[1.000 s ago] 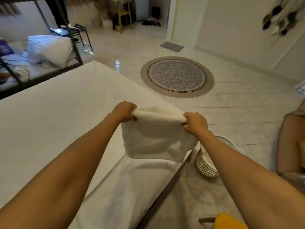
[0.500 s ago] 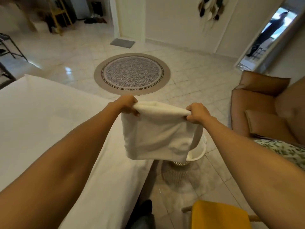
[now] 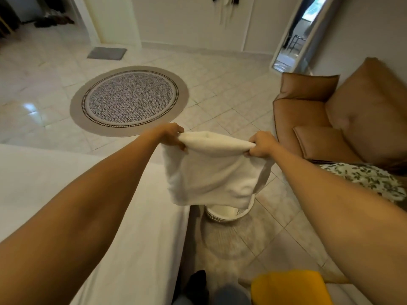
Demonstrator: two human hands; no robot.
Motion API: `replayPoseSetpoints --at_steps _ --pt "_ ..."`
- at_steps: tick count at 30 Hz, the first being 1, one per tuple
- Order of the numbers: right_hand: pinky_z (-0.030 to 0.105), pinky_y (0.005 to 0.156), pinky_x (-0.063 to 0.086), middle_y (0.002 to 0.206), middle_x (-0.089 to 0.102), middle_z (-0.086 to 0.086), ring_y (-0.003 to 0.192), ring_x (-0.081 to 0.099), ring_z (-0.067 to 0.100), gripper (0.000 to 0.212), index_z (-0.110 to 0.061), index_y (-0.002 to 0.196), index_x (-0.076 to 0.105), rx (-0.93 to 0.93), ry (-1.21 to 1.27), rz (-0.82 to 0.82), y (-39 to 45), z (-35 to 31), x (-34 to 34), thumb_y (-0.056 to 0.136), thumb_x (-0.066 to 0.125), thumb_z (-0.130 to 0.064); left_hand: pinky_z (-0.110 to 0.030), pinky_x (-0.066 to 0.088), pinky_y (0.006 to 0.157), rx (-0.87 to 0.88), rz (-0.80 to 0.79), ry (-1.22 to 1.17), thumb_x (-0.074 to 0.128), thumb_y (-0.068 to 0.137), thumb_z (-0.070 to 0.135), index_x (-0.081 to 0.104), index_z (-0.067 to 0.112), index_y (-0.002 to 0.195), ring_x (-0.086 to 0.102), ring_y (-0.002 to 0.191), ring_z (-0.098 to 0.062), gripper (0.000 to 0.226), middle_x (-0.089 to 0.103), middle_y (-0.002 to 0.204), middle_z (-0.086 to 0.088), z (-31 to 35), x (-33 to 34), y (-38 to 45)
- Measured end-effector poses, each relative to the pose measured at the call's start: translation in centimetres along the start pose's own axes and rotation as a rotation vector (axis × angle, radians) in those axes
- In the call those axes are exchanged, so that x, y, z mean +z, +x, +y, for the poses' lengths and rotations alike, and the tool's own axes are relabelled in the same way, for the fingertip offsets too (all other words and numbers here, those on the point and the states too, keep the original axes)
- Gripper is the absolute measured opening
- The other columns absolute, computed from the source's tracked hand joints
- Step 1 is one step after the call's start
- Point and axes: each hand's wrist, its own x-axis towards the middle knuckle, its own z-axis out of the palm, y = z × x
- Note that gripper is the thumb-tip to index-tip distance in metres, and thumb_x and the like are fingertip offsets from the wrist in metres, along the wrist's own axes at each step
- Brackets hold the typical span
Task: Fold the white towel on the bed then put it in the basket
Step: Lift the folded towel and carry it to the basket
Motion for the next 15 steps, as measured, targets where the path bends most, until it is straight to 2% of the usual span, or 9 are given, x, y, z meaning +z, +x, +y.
replayPoseSetpoints --at_steps 3,5,8,11,13,15 --pt "0.025 0.046 0.036 0.076 0.061 0.008 0.069 0.056 0.023 0.02 -0.015 0.088 0.073 0.032 0.067 -0.035 1.6 1.8 -1.0 0.073 0.077 -0.027 -0.032 0.044 0.084 0.018 -0.016 -0.005 0.076 0.075 0.041 0.061 0.012 0.11 0.057 0.106 -0.032 0.048 0.061 0.106 -0.012 1.2 -0.7 2.7" --pt "0.025 0.047 0.035 0.074 0.06 0.008 0.068 0.054 0.022 0.016 -0.017 0.076 0.067 0.051 0.113 -0.044 2.6 3.1 -1.5 0.073 0.076 -0.03 -0.03 0.04 0.079 0.04 -0.035 -0.028 0.074 0.076 0.045 0.061 0.014 0.108 0.054 0.098 -0.027 0.047 0.055 0.098 -0.006 1.9 -1.1 4.3" --pt "0.028 0.054 0.034 0.071 0.055 0.004 0.073 0.051 0.023 0.026 -0.022 0.061 0.054 0.063 0.216 -0.043 3.9 5.1 -2.0 0.075 0.074 -0.032 -0.03 0.039 0.08 0.064 -0.07 -0.072 0.07 0.078 0.052 0.056 0.018 0.096 0.055 0.1 -0.027 0.041 0.055 0.098 -0.003 2.9 -0.9 6.8" --pt "0.031 0.058 0.033 0.075 0.052 0.0 0.075 0.049 0.023 0.028 -0.023 0.07 0.049 0.104 0.286 -0.054 5.1 6.8 -2.2 0.081 0.067 -0.04 -0.03 0.038 0.079 0.06 -0.094 -0.113 0.063 0.081 0.055 0.053 0.018 0.095 0.052 0.096 -0.025 0.041 0.058 0.107 -0.007 4.0 -0.1 9.2" --pt "0.032 0.062 0.036 0.087 0.057 0.003 0.081 0.052 0.024 0.026 -0.019 0.084 0.053 0.123 0.296 -0.069 6.1 8.0 -1.9 0.085 0.061 -0.044 -0.032 0.038 0.082 0.053 -0.105 -0.128 0.06 0.084 0.055 0.053 0.017 0.099 0.05 0.096 -0.024 0.041 0.059 0.115 -0.008 5.0 0.7 10.7" --pt "0.032 0.066 0.038 0.099 0.06 0.007 0.09 0.056 0.026 0.034 -0.015 0.097 0.056 0.149 0.308 -0.074 7.2 9.1 -1.3 0.086 0.056 -0.046 -0.033 0.038 0.082 0.048 -0.103 -0.144 0.057 0.086 0.055 0.051 0.017 0.098 0.049 0.094 -0.024 0.04 0.06 0.117 -0.011 6.1 1.5 12.2"
